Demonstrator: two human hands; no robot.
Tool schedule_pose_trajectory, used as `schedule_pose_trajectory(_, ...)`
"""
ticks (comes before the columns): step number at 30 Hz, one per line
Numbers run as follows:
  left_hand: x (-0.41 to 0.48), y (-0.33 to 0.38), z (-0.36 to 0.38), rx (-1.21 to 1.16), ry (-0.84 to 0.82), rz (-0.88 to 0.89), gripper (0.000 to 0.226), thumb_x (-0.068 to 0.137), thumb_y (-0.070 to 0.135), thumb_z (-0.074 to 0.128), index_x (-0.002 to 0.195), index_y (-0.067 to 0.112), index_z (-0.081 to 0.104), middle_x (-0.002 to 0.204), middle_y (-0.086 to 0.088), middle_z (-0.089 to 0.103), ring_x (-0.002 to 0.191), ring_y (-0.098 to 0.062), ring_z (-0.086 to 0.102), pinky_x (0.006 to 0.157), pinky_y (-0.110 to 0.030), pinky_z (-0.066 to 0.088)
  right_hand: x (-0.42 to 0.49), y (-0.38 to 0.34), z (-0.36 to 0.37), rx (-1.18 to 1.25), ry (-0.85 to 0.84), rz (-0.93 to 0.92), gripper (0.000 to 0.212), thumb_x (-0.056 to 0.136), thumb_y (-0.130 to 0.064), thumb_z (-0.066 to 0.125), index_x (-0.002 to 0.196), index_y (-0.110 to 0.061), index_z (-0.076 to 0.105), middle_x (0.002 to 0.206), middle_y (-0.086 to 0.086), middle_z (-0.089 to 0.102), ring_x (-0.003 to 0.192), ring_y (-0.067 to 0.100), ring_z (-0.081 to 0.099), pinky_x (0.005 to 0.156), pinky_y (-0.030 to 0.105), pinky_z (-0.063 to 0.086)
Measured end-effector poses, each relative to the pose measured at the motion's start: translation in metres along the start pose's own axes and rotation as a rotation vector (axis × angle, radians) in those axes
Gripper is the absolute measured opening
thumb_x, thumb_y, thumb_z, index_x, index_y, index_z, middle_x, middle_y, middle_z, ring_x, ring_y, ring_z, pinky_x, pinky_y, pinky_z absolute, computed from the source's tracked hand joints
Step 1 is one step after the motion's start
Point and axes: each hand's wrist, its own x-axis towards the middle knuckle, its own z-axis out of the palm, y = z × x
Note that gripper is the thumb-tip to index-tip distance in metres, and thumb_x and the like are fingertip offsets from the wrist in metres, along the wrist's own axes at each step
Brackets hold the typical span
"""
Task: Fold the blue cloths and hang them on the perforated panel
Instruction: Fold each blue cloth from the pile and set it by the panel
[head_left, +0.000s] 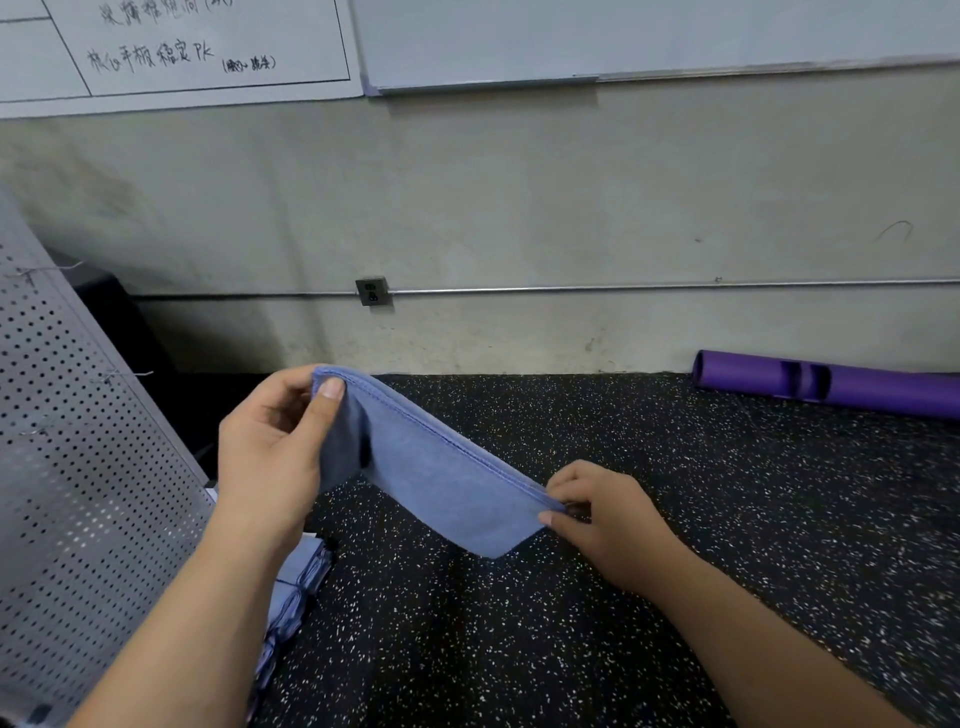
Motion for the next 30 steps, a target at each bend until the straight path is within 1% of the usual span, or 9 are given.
schedule_pose_trajectory(4,0.002,0.000,-0.003,-0.001,0.035,0.006,0.013,0.101,0.014,0.071,0.097,0.025,0.076,0.088,0.016,0.075,0.084,-0.001,0.064,0.079,-0.014,0.052,0.004,0.000,-0.004,0.089,0.079,0.035,0.013,0.099,-0.025,0.075,0.110,-0.029,0.079,0.109,-0.022,0.062,0.097,-0.002,0.064,0.090,0.016,0.055)
schedule_pose_trajectory(7,0.004,0.001,-0.005,-0.012,0.064,-0.004,0.005,0.102,0.016,0.071,0.101,0.019,0.075,0.089,0.014,0.072,0.086,-0.003,0.062,0.078,-0.013,0.051,0.004,-0.004,-0.014,0.203,0.132,0.065,0.015,0.102,-0.022,0.070,0.113,-0.031,0.076,0.108,-0.023,0.061,0.096,-0.001,0.064,0.087,0.014,0.053)
schedule_pose_trajectory(9,0.005,0.000,-0.008,-0.027,0.080,-0.024,0.007,0.102,0.019,0.072,0.106,0.016,0.075,0.092,0.010,0.072,0.088,-0.006,0.062,0.079,-0.017,0.052,0.005,-0.007,-0.021,0.270,0.181,0.056,0.020,0.102,-0.017,0.070,0.112,-0.034,0.075,0.108,-0.024,0.061,0.092,0.001,0.066,0.082,0.014,0.052)
schedule_pose_trajectory(12,0.006,0.000,-0.011,-0.046,0.085,-0.039,0.010,0.101,0.024,0.073,0.106,0.017,0.077,0.095,0.007,0.073,0.092,-0.010,0.062,0.085,-0.024,0.051,0.006,-0.008,-0.029,0.348,0.289,0.053,0.027,0.099,-0.011,0.074,0.107,-0.035,0.081,0.110,-0.020,0.067,0.093,0.007,0.069,0.083,0.020,0.057)
schedule_pose_trajectory(16,0.004,0.002,-0.010,-0.110,0.101,-0.061,0.008,0.092,0.036,0.076,0.093,0.028,0.078,0.091,0.014,0.072,0.090,-0.005,0.061,0.086,-0.024,0.049,0.007,-0.014,-0.039,0.579,0.443,0.025,0.023,0.092,0.001,0.079,0.098,-0.021,0.085,0.108,-0.008,0.077,0.101,0.009,0.074,0.090,0.018,0.057)
schedule_pose_trajectory(18,0.004,0.002,-0.009,-0.121,0.107,-0.074,0.007,0.095,0.034,0.075,0.091,0.029,0.078,0.089,0.015,0.072,0.090,-0.005,0.060,0.084,-0.024,0.048,0.006,-0.018,-0.043,0.688,0.484,0.037,0.020,0.089,0.003,0.081,0.097,-0.015,0.085,0.106,-0.003,0.079,0.100,0.012,0.076,0.093,0.021,0.059)
schedule_pose_trajectory(22,0.004,0.002,-0.006,-0.136,0.101,-0.075,0.010,0.090,0.041,0.076,0.090,0.031,0.078,0.086,0.016,0.070,0.085,-0.002,0.059,0.082,-0.025,0.045,0.007,-0.023,-0.047,0.806,0.536,0.091,0.020,0.088,0.005,0.082,0.096,-0.013,0.084,0.101,0.000,0.082,0.098,0.016,0.078,0.089,0.021,0.060)
schedule_pose_trajectory(27,0.001,0.003,-0.004,-0.151,0.086,-0.089,0.019,0.087,0.043,0.076,0.094,0.026,0.078,0.090,0.013,0.072,0.093,-0.009,0.061,0.085,-0.032,0.048,0.006,-0.028,-0.051,0.807,0.580,0.161,0.021,0.087,0.004,0.083,0.094,-0.016,0.083,0.093,0.000,0.083,0.093,0.015,0.080,0.087,0.024,0.062)
schedule_pose_trajectory(30,-0.001,0.005,-0.001,-0.153,0.089,-0.098,0.017,0.087,0.042,0.076,0.093,0.026,0.078,0.089,0.014,0.072,0.090,-0.006,0.062,0.085,-0.037,0.047,0.007,-0.025,-0.050,0.692,0.605,0.250,0.017,0.085,-0.010,0.088,0.090,-0.026,0.083,0.083,-0.003,0.082,0.074,0.012,0.076,0.070,0.033,0.060)
